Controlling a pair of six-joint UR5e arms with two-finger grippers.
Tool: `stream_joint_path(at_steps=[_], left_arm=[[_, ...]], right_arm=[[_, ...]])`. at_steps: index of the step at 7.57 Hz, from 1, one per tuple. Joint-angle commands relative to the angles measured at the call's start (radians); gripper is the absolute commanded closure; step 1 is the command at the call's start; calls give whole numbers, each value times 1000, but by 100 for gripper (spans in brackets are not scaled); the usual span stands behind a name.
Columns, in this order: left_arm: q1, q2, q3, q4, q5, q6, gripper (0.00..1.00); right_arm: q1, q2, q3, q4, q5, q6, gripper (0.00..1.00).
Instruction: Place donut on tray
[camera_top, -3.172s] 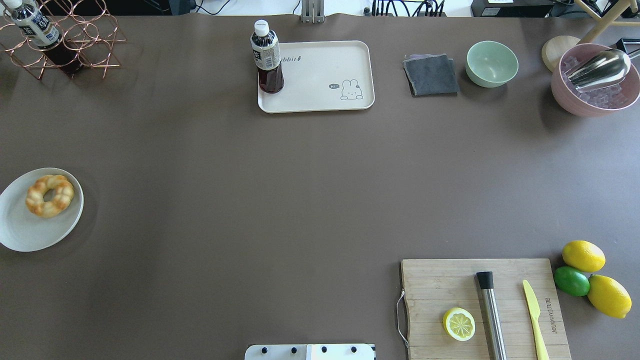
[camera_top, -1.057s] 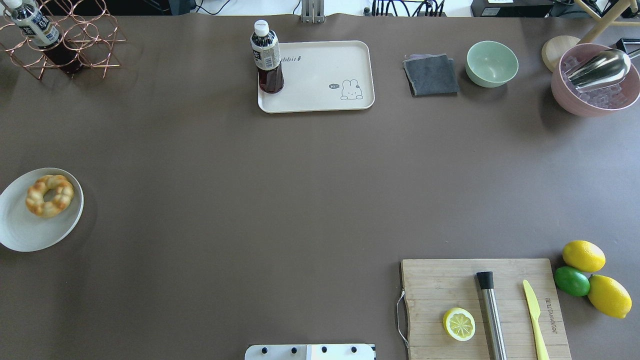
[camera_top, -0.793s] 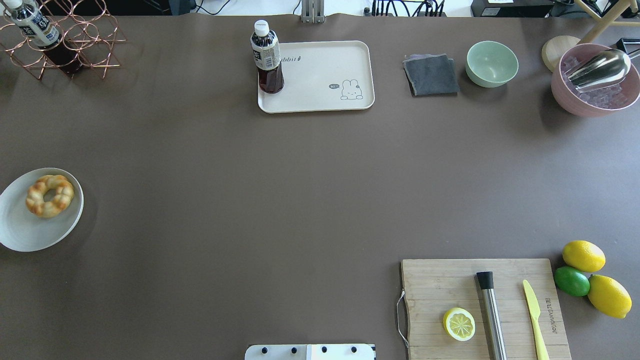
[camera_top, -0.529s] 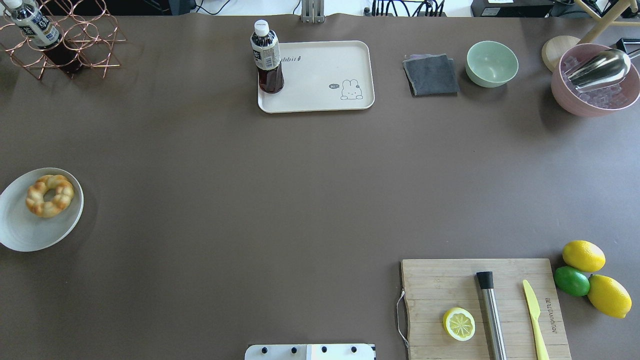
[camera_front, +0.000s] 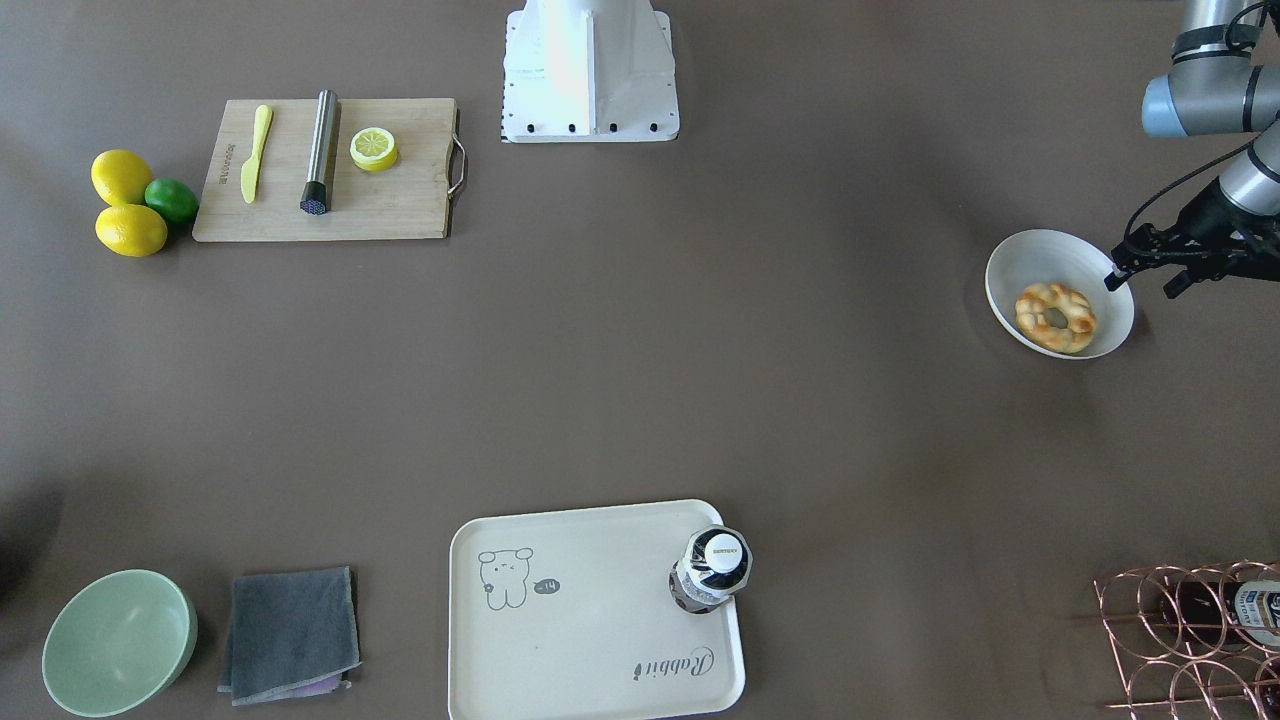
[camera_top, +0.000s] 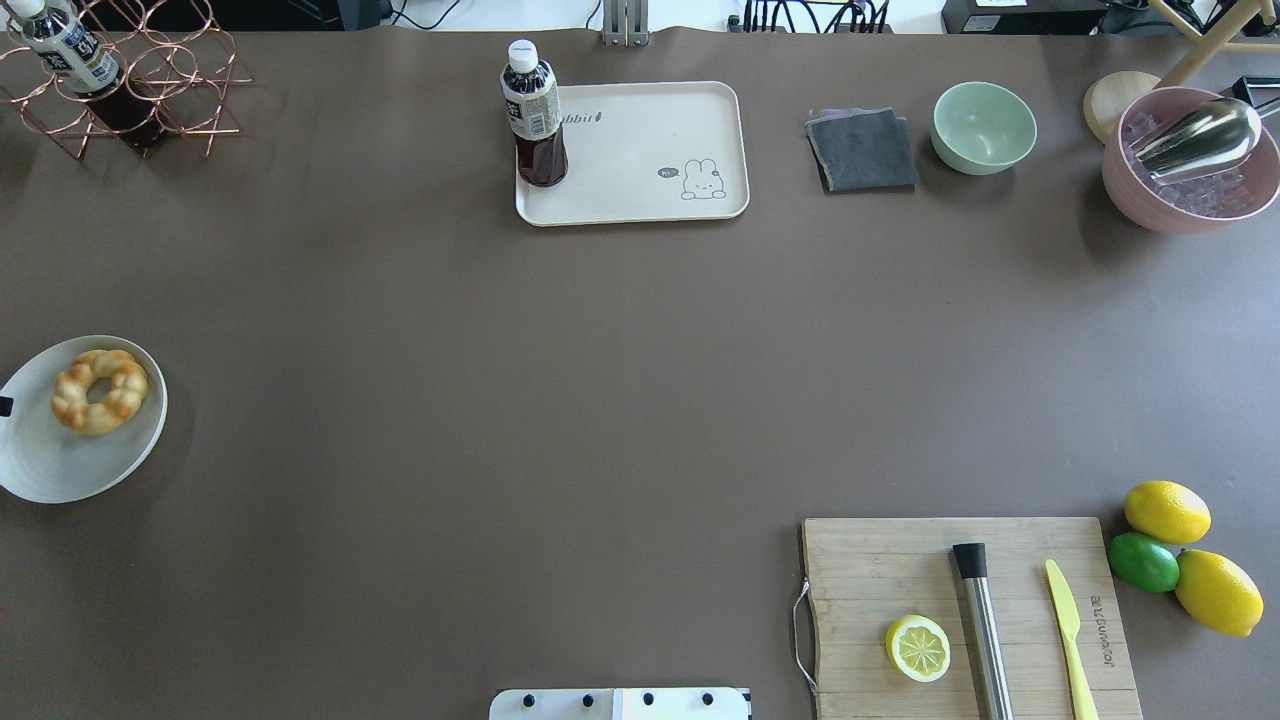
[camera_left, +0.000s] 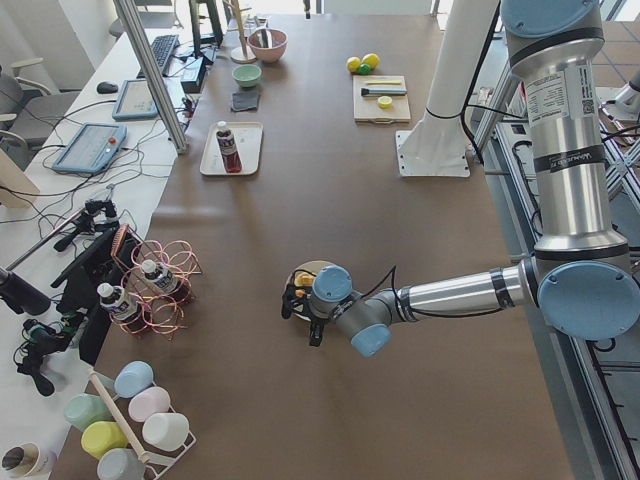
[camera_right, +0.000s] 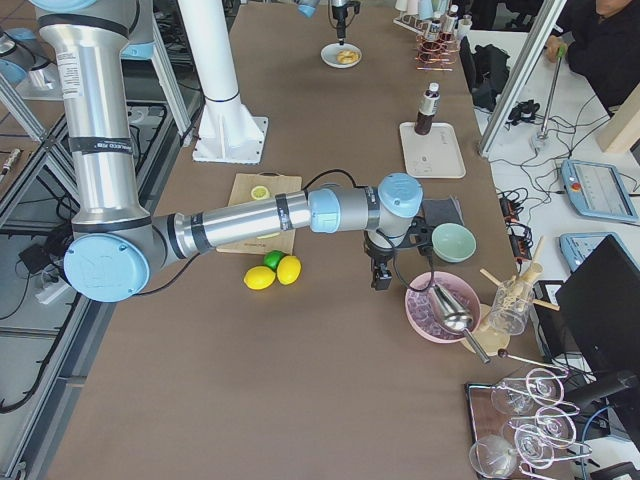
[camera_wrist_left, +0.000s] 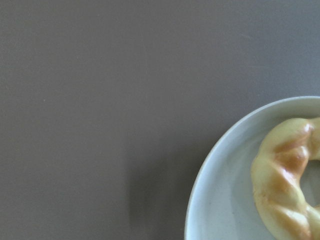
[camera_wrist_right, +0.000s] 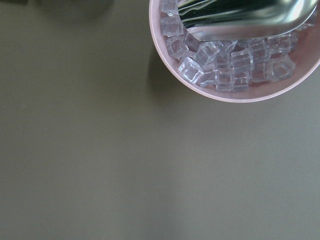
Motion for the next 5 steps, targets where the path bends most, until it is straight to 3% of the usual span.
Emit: stream_joint_path(at_steps=[1, 4, 5], left_arm=[[12, -4, 5, 1, 3, -1, 30], [17, -9, 12, 1, 3, 2, 69], [17, -21, 23, 1, 3, 5, 99]], right_arm=[[0, -4, -2, 0, 2, 0, 0], [0, -4, -2, 0, 2, -1, 0], [0, -13, -2, 1, 0, -1, 0]])
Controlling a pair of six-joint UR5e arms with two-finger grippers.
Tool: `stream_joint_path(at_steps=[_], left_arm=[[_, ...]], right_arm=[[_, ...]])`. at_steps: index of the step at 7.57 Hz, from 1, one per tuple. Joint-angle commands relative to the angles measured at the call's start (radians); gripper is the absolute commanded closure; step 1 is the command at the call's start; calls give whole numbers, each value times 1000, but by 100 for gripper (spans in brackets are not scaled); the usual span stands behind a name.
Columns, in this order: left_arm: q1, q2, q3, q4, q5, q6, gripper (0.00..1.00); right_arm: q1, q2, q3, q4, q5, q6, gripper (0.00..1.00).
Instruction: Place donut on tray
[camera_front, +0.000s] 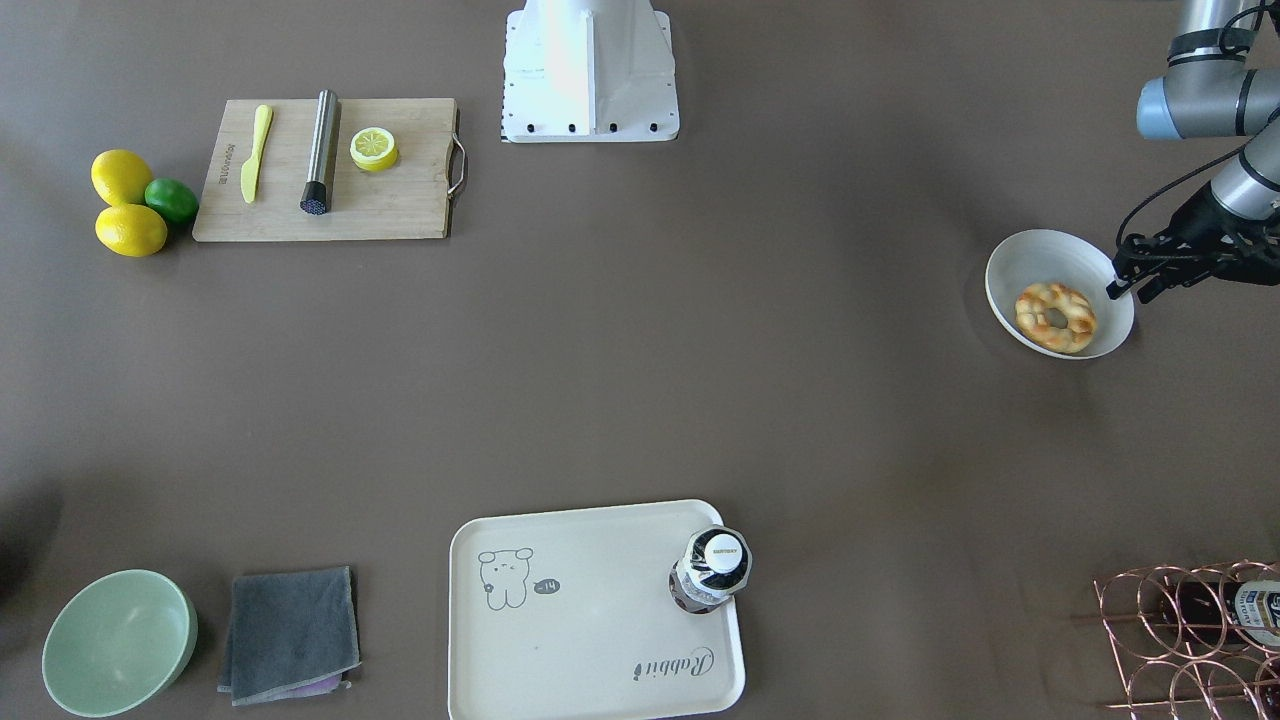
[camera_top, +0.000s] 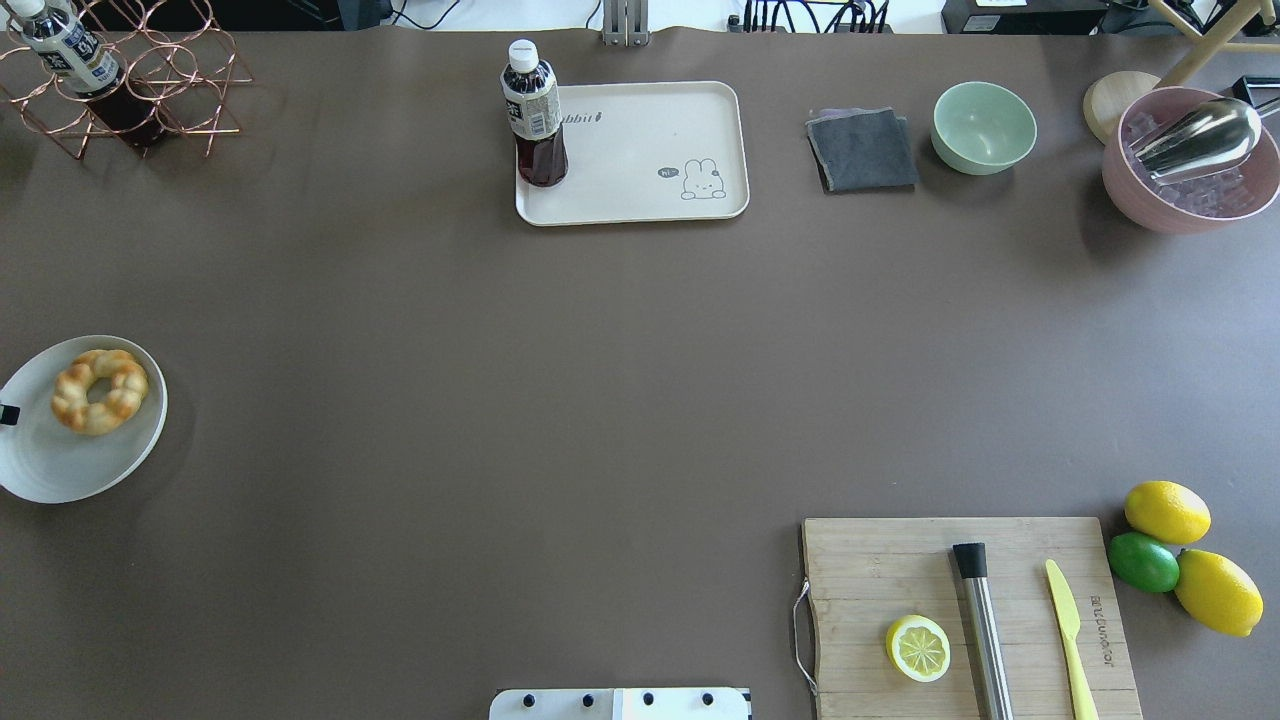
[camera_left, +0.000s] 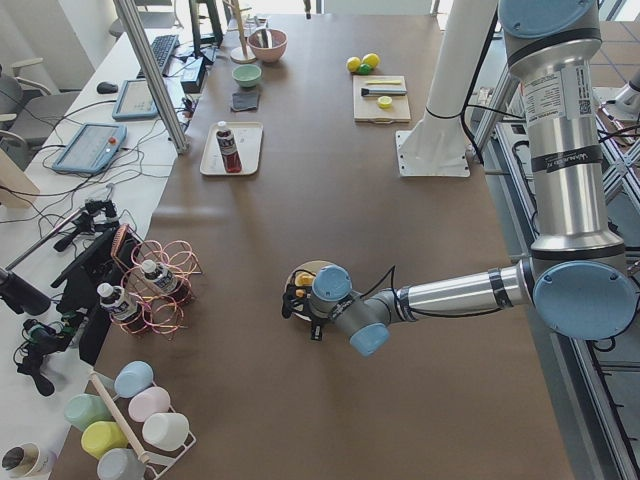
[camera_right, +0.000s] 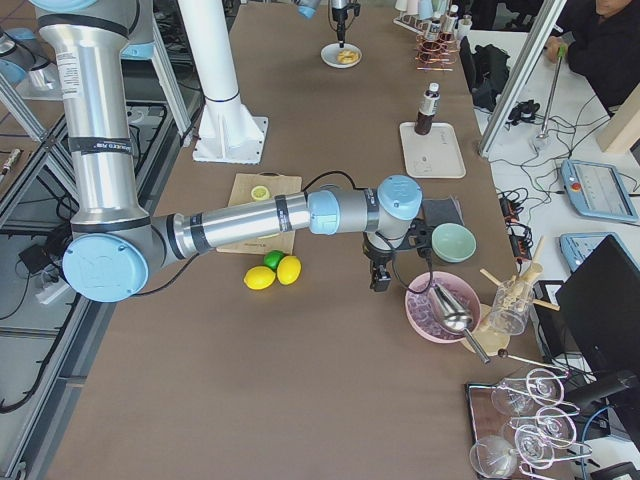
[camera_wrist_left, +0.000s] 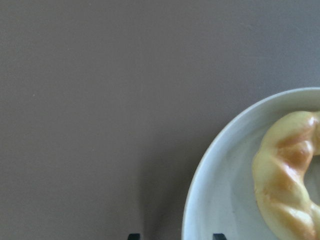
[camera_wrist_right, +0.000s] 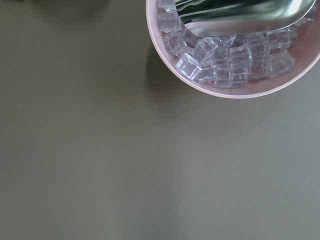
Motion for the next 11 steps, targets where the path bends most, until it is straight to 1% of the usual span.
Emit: stream_joint_path(at_steps=[1, 2, 3, 4, 5, 6, 7, 8, 9, 10, 11], left_arm=[[2, -18, 9, 0, -8, -1, 100], [2, -20, -9, 8, -37, -2, 100], [-7, -21, -26, 17, -101, -4, 100], [-62, -21, -61, 53, -190, -4, 100], [-113, -23, -127, 133, -245, -2, 100], [-131, -23, -211, 240, -288, -2, 100], [-133, -36, -309, 361, -289, -5, 100], [-133, -91, -373, 493, -278, -7, 100], [-124, -148, -381, 538, -264, -51, 100], [-84, -203, -385, 538, -220, -156, 100], [-29, -243, -392, 537, -176, -233, 100]], right_arm=[[0, -12, 6, 1, -1, -2, 0], [0, -13, 5, 1, -1, -2, 0], [0, -15, 3, 1, -1, -2, 0], [0, -15, 5, 1, -1, -2, 0], [2, -15, 8, 1, 0, -2, 0], [2, -13, 21, 0, 2, 1, 0], [2, -3, 47, 1, 5, 10, 0], [-1, 34, 55, 1, 14, 53, 0], [-20, 69, 58, 5, 44, 76, 0], [-53, 110, 54, 33, 80, 105, 0], [-120, 135, 48, 94, 84, 145, 0]])
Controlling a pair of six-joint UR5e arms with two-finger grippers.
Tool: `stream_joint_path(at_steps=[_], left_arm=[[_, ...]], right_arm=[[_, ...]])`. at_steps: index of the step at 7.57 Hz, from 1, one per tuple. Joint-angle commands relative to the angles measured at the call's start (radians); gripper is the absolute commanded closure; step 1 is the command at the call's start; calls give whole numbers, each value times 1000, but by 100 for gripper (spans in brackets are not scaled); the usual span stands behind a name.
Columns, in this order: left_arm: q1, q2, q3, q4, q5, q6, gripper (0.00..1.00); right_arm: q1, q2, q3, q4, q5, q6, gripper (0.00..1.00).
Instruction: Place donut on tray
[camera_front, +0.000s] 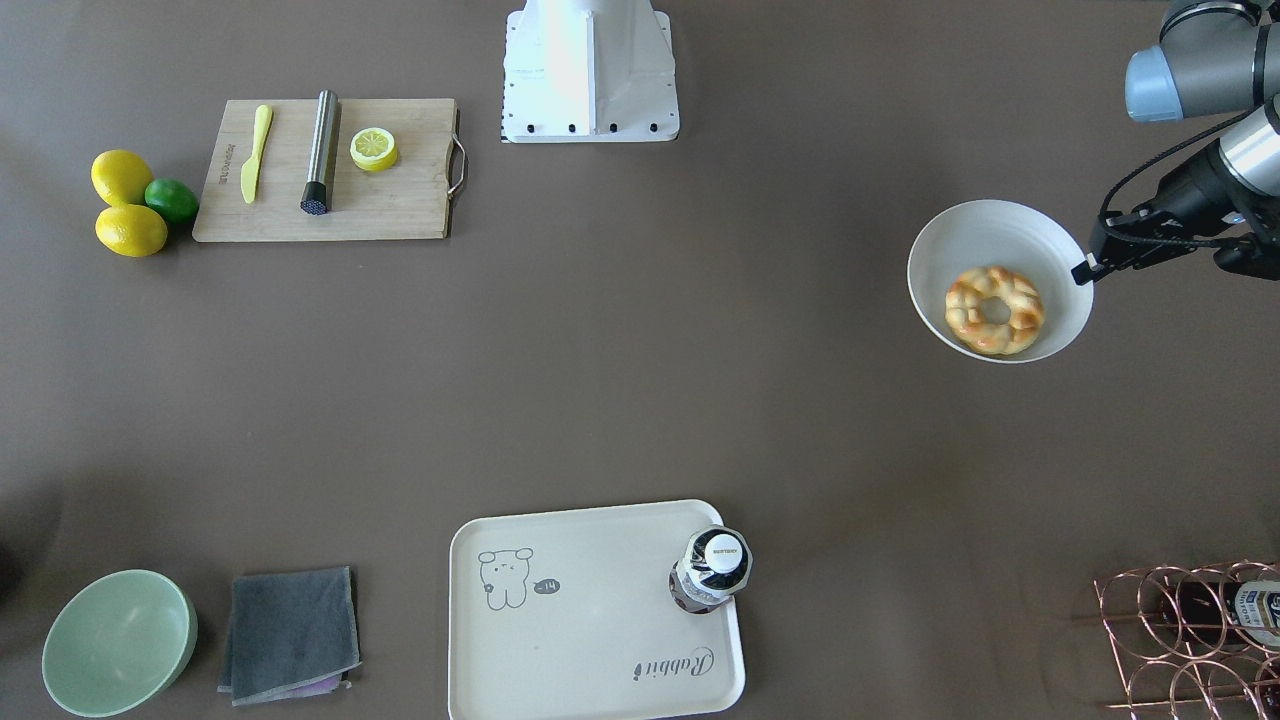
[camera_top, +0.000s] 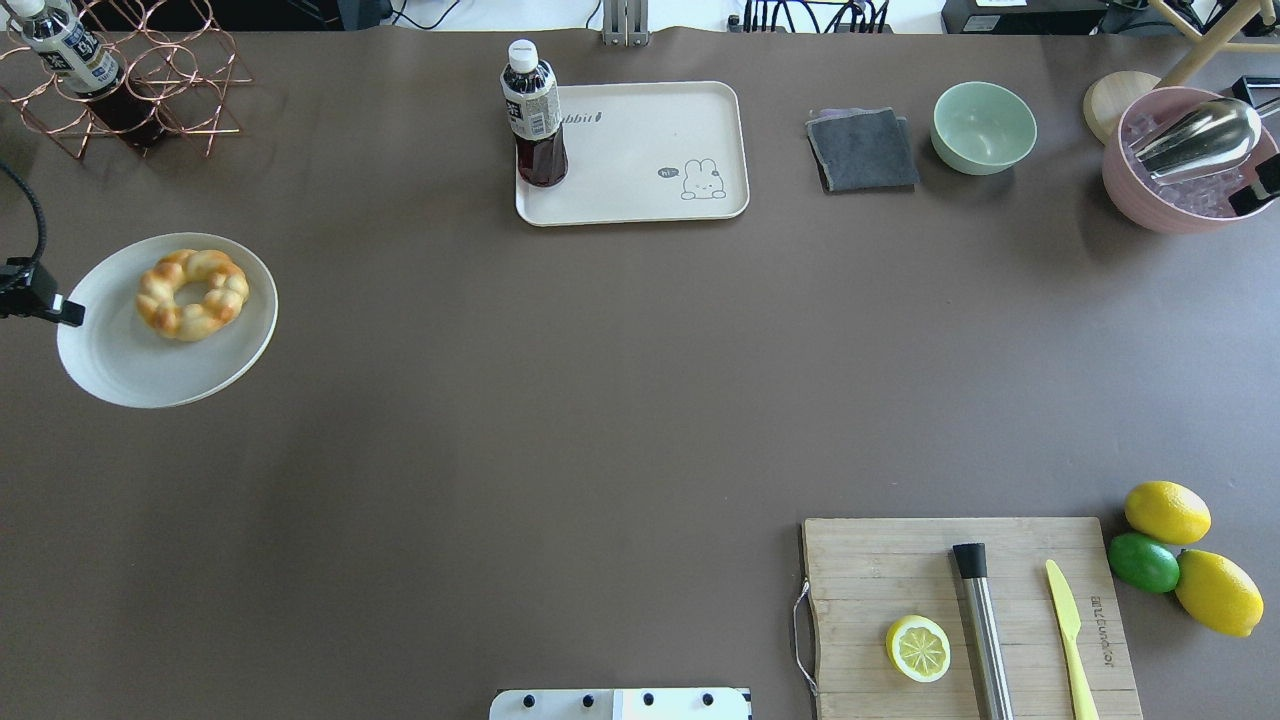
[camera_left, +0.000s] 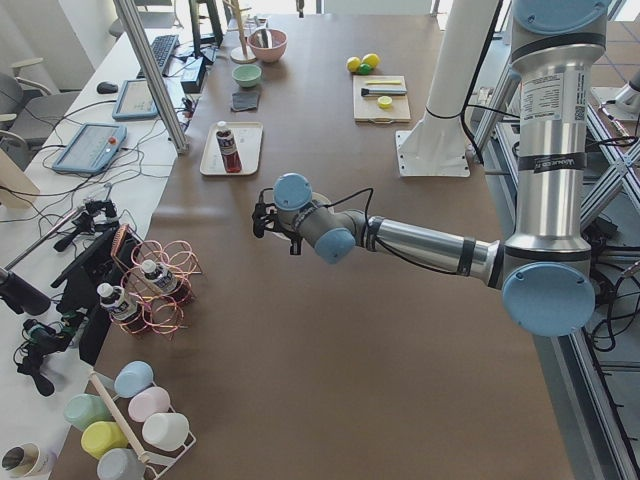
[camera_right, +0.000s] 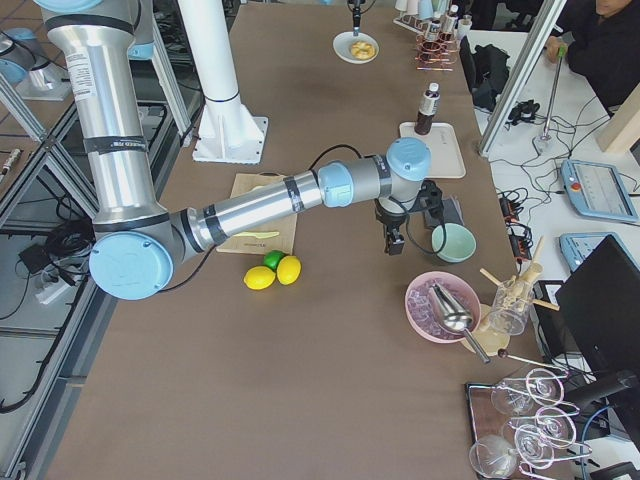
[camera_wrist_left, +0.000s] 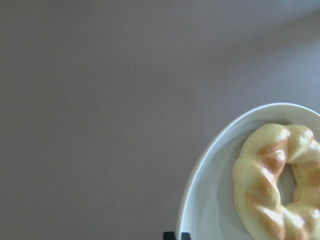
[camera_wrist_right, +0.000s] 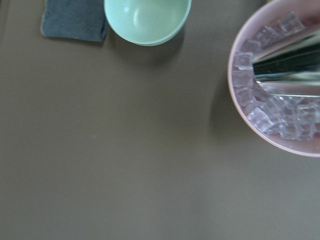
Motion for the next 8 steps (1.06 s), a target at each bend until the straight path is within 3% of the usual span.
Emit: stream_joint_path(at_steps=[1, 4, 6, 8], left_arm=[[118, -114, -20, 23, 107, -182, 100], [192, -223, -38, 23, 118, -369, 100], [296, -332, -43, 29, 171, -530, 100], [423, -425, -37, 35, 287, -679, 100]], right_arm=[[-143, 103, -14, 99, 24, 156, 0], [-284, 257, -2, 160, -28, 483, 0], [-430, 259, -23, 449, -132, 859, 0], [-544, 292, -18, 524, -210, 1046, 0]])
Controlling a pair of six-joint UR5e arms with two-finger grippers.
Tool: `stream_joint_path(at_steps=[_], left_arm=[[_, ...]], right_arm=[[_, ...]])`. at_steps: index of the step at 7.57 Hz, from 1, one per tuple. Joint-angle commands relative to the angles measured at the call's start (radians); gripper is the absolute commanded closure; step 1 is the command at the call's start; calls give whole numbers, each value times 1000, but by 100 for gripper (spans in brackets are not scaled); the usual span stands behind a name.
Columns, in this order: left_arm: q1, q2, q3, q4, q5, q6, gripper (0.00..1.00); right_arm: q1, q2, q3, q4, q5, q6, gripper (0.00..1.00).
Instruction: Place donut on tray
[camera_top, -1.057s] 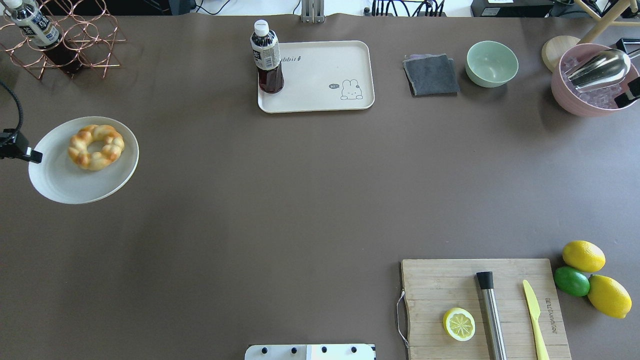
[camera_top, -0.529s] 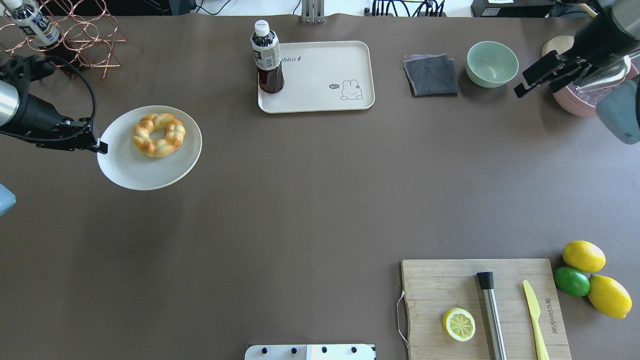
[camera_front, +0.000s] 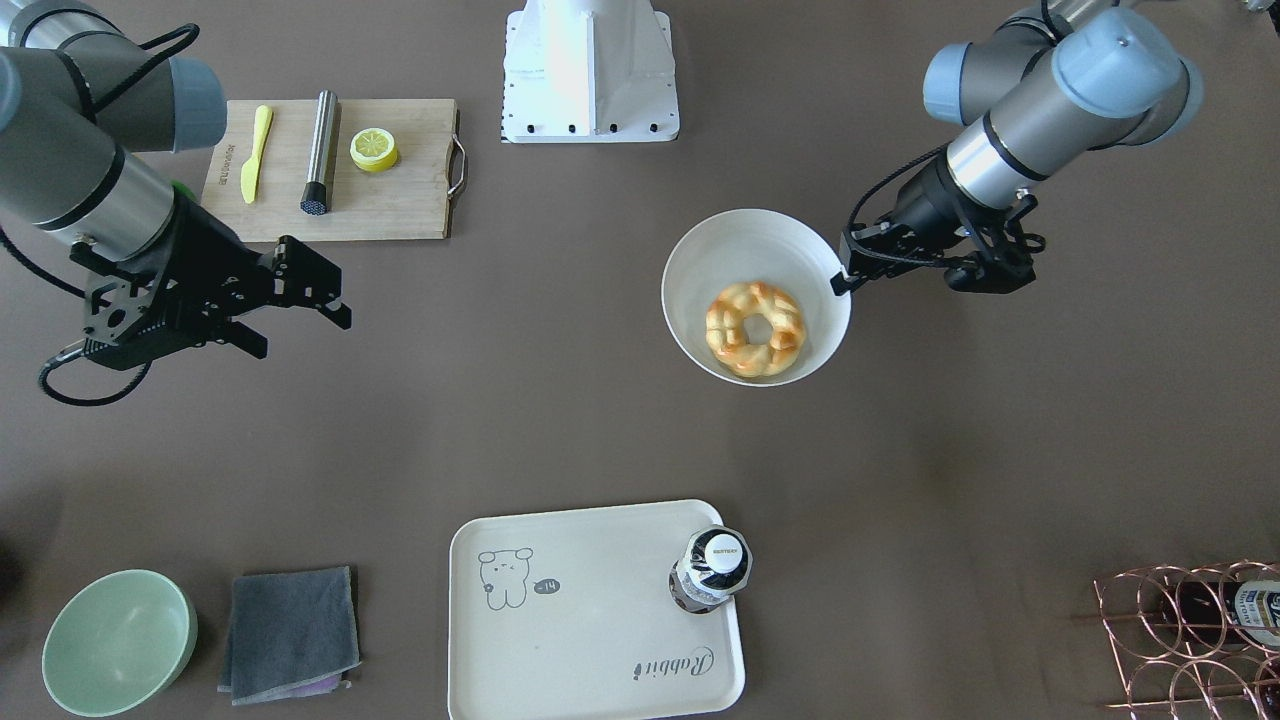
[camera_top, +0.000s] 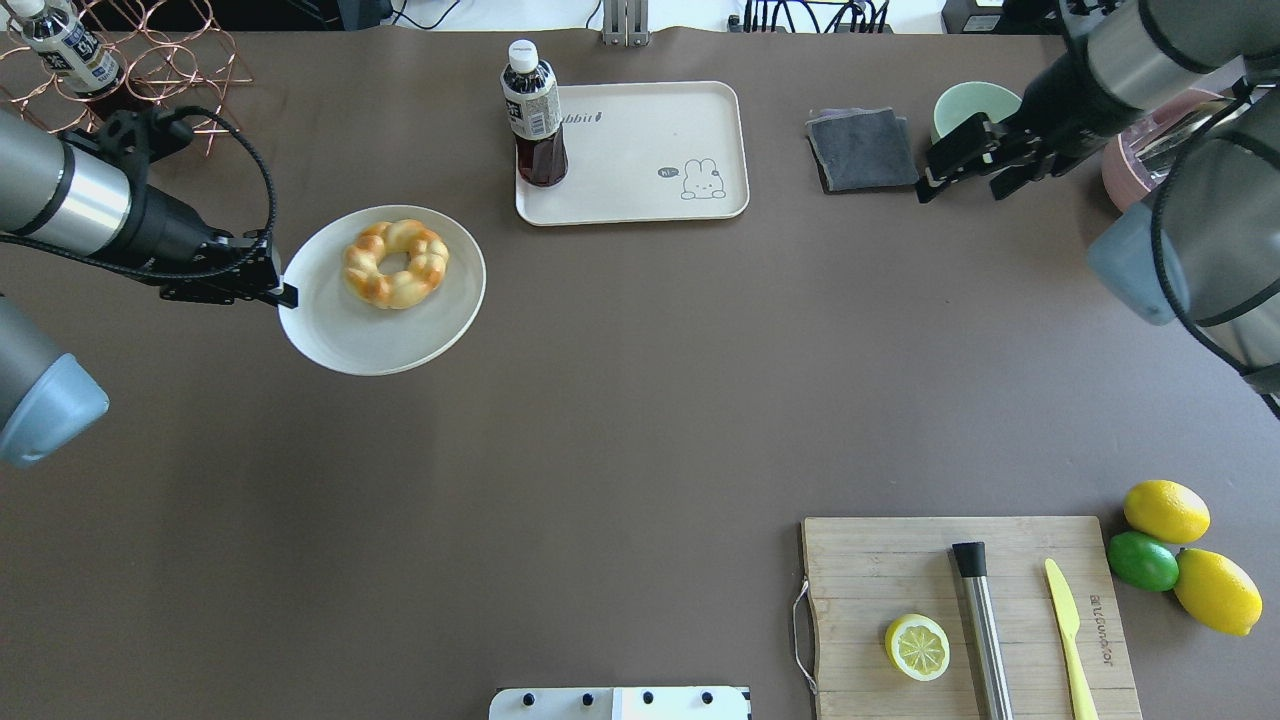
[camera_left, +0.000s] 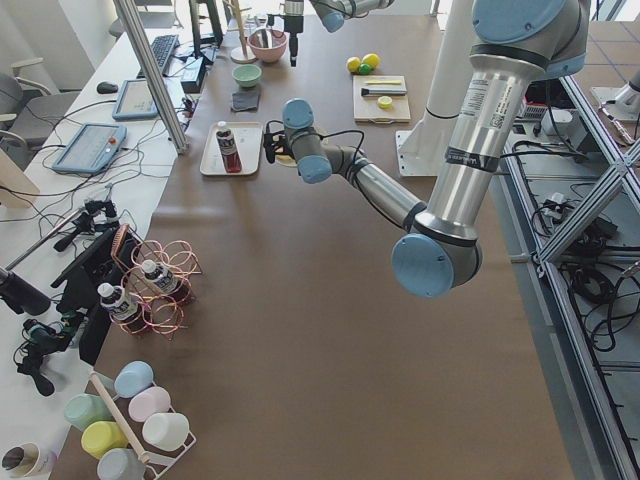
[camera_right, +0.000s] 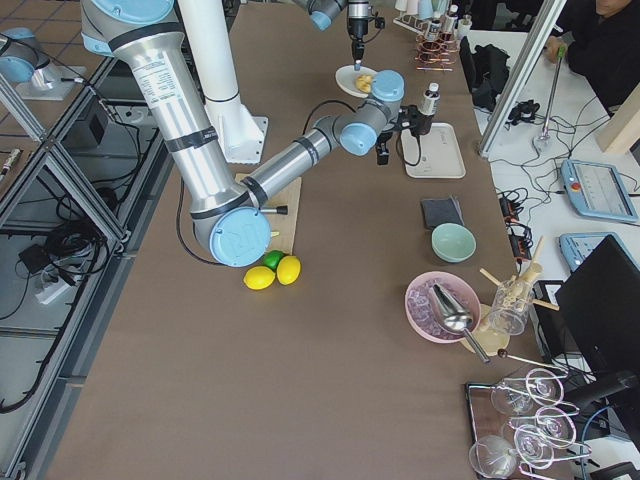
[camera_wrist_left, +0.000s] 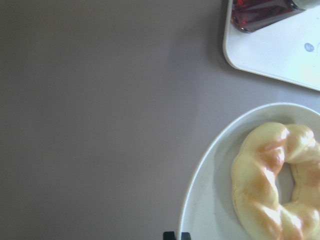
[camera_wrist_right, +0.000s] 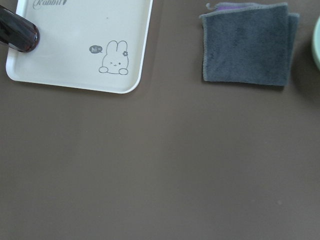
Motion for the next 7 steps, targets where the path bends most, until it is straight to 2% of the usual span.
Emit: stream_joint_path(at_steps=[1, 2, 3, 5, 7], left_arm=[[173, -140, 4, 84, 199, -129, 100], [216, -212, -1, 199, 270, -129, 100], [256, -243, -4, 247, 353, -131, 100], [287, -254, 5, 250, 392, -137, 100], [287, -271, 8, 255, 392, -138, 100]], right_arm=[[-146, 61, -11, 83, -87, 202, 0], [-163, 71, -9, 80, -93, 207, 0], [-177, 72, -11, 70, -92, 229, 0], [-200, 84, -14, 63, -90, 358, 0], [-217, 94, -14, 64, -107, 392, 0]])
